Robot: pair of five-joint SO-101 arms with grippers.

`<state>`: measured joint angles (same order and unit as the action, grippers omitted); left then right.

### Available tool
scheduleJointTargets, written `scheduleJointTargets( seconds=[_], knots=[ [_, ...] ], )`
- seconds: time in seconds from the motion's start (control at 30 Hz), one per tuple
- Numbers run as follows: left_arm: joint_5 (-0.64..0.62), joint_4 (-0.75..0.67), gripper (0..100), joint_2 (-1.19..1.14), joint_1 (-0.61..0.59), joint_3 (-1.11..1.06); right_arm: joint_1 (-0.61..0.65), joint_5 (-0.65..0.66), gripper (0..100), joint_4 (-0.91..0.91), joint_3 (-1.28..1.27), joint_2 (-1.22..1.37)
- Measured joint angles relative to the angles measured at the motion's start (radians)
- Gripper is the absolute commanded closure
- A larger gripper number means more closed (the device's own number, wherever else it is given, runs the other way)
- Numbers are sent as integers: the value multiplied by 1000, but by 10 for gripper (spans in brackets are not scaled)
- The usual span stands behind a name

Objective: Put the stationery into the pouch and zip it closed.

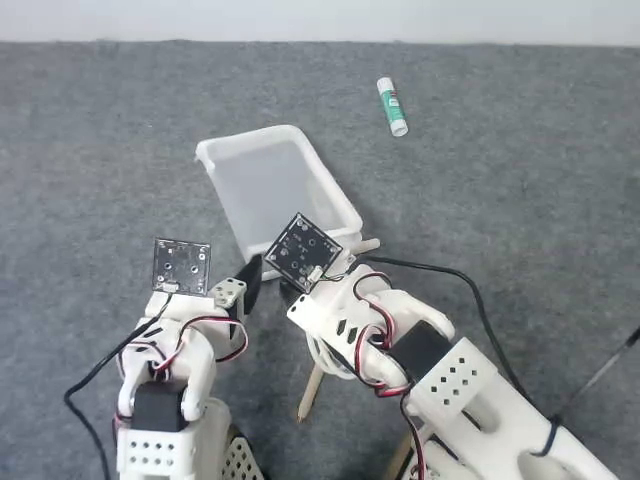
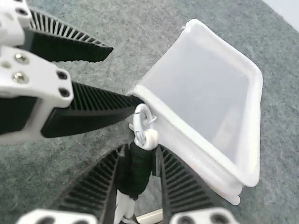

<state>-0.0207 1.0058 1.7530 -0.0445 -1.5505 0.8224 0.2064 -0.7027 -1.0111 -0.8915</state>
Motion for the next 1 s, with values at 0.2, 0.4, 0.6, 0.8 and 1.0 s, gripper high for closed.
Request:
scheduleJointTargets(
  seconds=[0.2,0.4,0.6,0.8,1.0],
  knots=[
    [6,0,884,0,0,0,-31,0,993,0,0,0],
    [51,0,932,5,2,0,-109,3,993,0,0,0],
    [52,0,934,5,2,0,-209,3,993,0,0,0],
    [52,0,934,9,3,0,-290,5,993,0,0,0],
    [58,0,934,8,-44,5,-370,5,993,0,0,0]
  ],
)
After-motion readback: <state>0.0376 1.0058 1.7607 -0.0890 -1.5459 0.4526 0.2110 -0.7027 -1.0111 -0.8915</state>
